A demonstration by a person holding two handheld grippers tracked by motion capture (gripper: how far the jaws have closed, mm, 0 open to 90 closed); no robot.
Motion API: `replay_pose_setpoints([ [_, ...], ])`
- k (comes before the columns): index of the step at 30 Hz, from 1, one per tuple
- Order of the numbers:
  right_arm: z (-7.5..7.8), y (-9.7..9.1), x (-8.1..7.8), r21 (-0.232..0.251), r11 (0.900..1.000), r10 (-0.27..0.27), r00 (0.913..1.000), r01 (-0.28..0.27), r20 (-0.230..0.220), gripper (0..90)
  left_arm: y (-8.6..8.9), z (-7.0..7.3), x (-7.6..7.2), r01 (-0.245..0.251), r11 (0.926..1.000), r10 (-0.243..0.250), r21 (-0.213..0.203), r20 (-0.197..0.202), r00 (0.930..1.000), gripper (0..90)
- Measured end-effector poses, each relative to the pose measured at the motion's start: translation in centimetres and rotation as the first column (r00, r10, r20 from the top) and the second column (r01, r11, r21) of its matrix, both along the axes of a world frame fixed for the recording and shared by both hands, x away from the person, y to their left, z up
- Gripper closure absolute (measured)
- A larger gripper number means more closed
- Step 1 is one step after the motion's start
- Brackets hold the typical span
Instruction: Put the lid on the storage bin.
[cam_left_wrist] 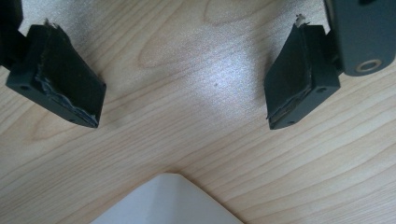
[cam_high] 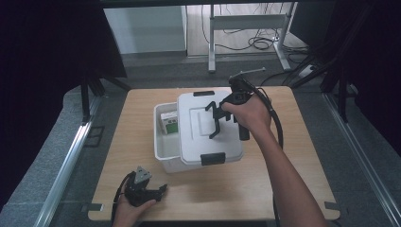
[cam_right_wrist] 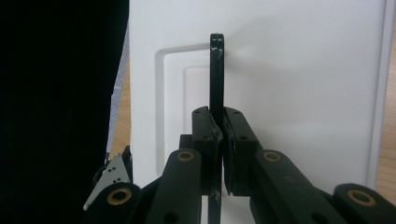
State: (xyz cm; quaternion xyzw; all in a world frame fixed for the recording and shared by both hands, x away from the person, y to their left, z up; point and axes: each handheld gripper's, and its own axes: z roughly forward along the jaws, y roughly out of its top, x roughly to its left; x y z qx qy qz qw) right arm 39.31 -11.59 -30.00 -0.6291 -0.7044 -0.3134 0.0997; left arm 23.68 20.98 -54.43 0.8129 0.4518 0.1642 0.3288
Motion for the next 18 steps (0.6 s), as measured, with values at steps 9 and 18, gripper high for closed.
replay_pose_setpoints([
  [9, 0.0, 1.0, 0.3, -0.003, 0.9999, 0.012, 0.9999, -0.012, 0.0, 84.4, 0.0, 0.0, 0.0, 0.0, 1.0, 0.0, 0.0, 0.0, 1.0, 12.6],
  [18, -0.1, 2.2, 0.6, -0.009, 0.9994, 0.035, 0.9994, -0.035, -0.002, 84.4, 0.0, 0.0, 0.0, 0.0, 1.0, 0.0, 0.0, 0.0, 1.0, 12.6],
])
